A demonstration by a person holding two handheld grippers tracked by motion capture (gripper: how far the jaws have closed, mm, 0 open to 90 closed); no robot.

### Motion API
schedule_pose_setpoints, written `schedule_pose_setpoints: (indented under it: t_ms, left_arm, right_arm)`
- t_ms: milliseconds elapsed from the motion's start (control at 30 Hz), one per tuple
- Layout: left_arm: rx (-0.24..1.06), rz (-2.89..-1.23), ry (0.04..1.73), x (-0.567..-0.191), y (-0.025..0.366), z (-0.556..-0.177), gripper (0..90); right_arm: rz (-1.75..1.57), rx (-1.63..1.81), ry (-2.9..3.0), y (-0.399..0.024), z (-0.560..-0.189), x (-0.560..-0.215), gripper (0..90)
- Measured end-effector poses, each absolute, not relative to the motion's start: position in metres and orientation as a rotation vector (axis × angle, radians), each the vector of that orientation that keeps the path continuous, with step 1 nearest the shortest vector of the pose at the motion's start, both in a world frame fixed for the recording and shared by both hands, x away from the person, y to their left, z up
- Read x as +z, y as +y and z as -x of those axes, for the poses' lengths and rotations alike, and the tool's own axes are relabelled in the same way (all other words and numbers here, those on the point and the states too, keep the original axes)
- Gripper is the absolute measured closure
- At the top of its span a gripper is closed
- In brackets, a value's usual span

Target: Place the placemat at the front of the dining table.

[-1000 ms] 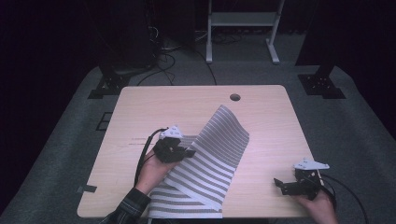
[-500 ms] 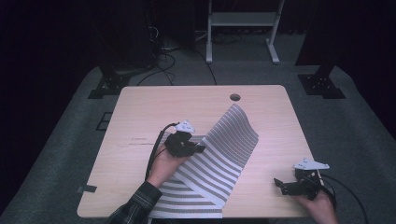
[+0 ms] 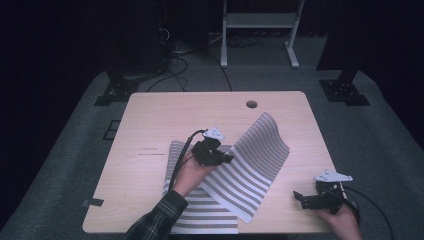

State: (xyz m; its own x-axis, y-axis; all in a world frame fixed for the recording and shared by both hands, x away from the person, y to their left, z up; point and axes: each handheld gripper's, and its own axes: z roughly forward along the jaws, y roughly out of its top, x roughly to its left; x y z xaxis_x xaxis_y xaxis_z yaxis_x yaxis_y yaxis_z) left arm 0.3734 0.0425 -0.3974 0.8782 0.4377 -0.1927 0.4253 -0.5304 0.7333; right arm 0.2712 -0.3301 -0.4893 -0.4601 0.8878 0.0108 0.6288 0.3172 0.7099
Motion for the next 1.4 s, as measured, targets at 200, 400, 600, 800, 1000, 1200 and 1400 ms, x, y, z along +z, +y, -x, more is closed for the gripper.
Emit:
schedule_pose_setpoints:
  t_ms: [200,400,600,800,1000,1200,1400]
  left_arm:
    - [-0.007,-2.200,0.609,-0.402,0.028,-0.373,88.8]
    - [-0.039,-2.216,0.595,-0.409,0.013,-0.370,88.7]
    - [-0.069,-2.233,0.578,-0.418,0.001,-0.367,88.6]
    - [-0.090,-2.238,0.559,-0.423,-0.009,-0.362,88.5]
    - [-0.077,-2.243,0.551,-0.424,-0.010,-0.360,85.2]
    - [-0.004,-2.257,0.575,-0.422,0.001,-0.365,66.2]
    - [0.083,-2.237,0.617,-0.414,0.021,-0.368,49.6]
  right_arm:
    - [-1.349,0.928,2.207,-0.330,-0.271,-0.489,0.0]
    - [-1.349,0.927,2.207,-0.330,-0.271,-0.489,0.0]
    - [-1.349,0.927,2.208,-0.330,-0.271,-0.489,0.0]
    - [-1.351,0.927,2.207,-0.330,-0.271,-0.489,0.0]
    - [-1.353,0.929,2.206,-0.330,-0.271,-0.489,0.0]
    - [-1.352,0.927,2.206,-0.330,-0.271,-0.489,0.0]
    - [-1.351,0.927,2.206,-0.330,-0.271,-0.489,0.0]
